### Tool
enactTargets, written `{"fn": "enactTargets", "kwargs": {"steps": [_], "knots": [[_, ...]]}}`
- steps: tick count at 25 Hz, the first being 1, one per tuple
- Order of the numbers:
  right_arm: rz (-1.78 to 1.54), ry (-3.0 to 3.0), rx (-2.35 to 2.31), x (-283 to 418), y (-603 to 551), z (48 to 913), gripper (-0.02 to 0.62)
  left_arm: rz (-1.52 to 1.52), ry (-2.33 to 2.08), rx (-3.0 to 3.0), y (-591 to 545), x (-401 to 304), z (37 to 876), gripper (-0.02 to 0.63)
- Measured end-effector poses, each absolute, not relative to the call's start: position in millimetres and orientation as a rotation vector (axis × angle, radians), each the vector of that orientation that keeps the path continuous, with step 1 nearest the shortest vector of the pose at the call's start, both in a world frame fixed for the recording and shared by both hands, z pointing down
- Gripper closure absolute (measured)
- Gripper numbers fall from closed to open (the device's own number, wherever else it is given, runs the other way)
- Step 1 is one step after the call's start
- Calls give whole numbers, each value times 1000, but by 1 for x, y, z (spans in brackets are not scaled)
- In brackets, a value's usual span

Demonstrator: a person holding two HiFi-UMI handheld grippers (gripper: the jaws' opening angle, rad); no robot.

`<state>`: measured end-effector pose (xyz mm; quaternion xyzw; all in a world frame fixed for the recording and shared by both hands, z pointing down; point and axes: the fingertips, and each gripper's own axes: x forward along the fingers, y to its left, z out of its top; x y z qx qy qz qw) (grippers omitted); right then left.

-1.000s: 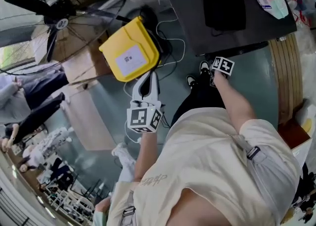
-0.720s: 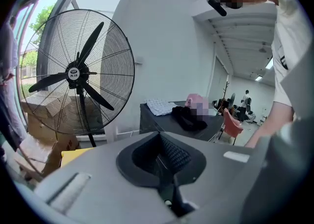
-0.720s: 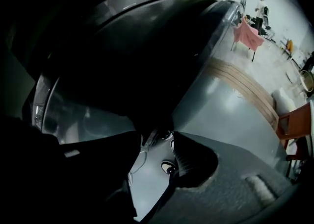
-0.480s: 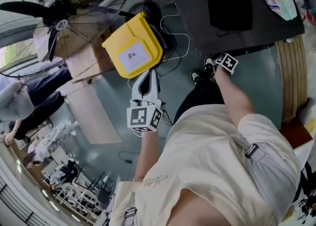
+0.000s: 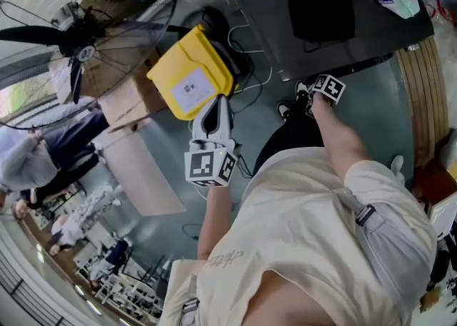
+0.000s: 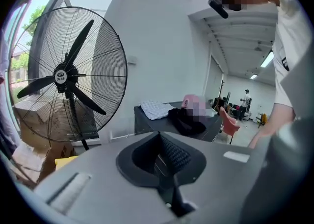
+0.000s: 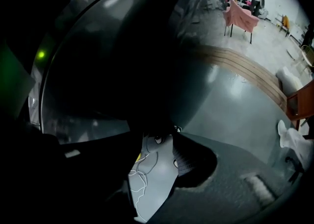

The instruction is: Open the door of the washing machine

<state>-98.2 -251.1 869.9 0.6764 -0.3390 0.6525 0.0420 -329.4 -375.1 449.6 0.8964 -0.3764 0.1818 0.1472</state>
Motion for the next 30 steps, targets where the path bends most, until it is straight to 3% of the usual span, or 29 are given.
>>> {"fn": "enactTargets", "kwargs": {"steps": [21,30], "knots": [[1970,-1061,2055,-98,-249,872,394,561,-1016,2601,-359,-356,458,589],[1926,-1011,2021,-99,-188,880,419,531,-988,2607,-351,-369,464,589]]}}
